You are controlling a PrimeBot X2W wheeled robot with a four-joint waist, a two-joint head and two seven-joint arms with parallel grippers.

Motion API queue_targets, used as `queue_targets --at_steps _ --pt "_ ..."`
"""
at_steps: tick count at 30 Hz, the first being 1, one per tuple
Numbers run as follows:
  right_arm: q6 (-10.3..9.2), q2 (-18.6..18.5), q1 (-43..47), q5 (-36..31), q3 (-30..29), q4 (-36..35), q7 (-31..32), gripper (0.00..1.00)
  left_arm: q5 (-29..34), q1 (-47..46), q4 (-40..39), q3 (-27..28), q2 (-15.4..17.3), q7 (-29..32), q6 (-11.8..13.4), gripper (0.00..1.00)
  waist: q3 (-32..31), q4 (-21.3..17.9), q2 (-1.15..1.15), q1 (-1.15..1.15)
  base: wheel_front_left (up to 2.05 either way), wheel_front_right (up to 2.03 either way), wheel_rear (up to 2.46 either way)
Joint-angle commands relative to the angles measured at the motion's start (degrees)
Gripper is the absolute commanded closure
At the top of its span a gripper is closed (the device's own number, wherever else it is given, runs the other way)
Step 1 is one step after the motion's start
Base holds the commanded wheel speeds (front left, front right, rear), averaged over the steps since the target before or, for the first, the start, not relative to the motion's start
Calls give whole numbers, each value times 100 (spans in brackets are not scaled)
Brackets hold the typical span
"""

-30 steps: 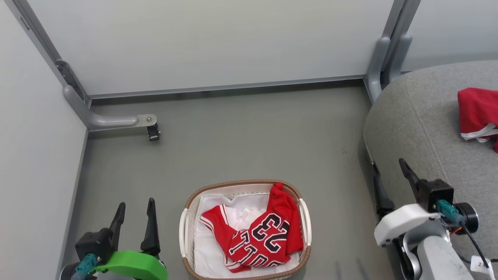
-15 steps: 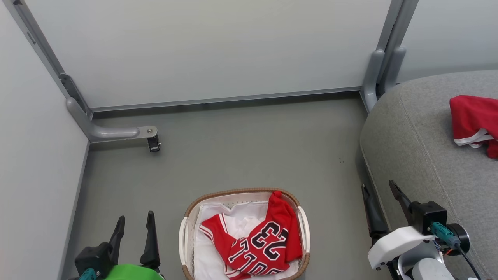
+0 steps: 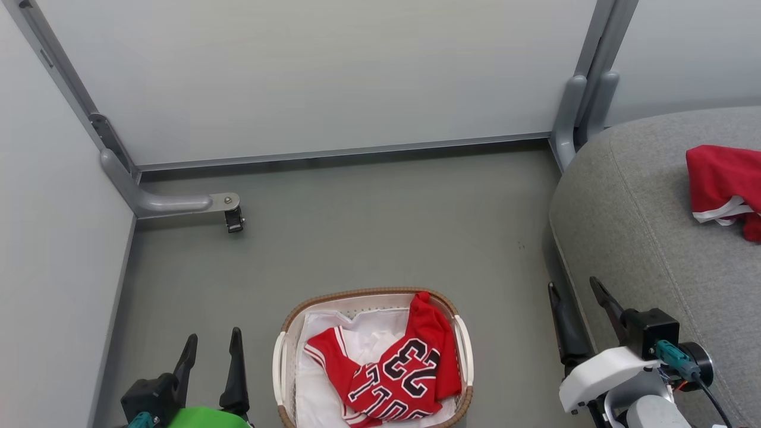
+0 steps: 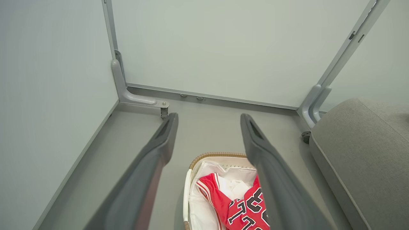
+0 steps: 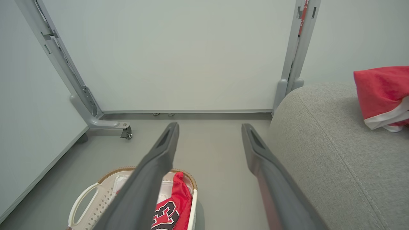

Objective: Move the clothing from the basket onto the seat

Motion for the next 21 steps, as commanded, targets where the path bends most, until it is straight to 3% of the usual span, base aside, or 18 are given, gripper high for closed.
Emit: queue_targets --at_steps 1,12,21 --pt "-6 -22 73 51 10 -17 -28 0 28 -50 29 17 -22 3 -22 0 3 -4 0 0 0 0 0" --pt "-6 -22 35 63 10 -43 -28 0 112 -108 53 66 -63 3 -77 0 87 -25 0 0 0 0 0" --pt "-6 -22 -266 -77 -188 -279 -28 0 515 -889 293 -458 -117 83 -258 0 669 -14 0 0 0 0 0"
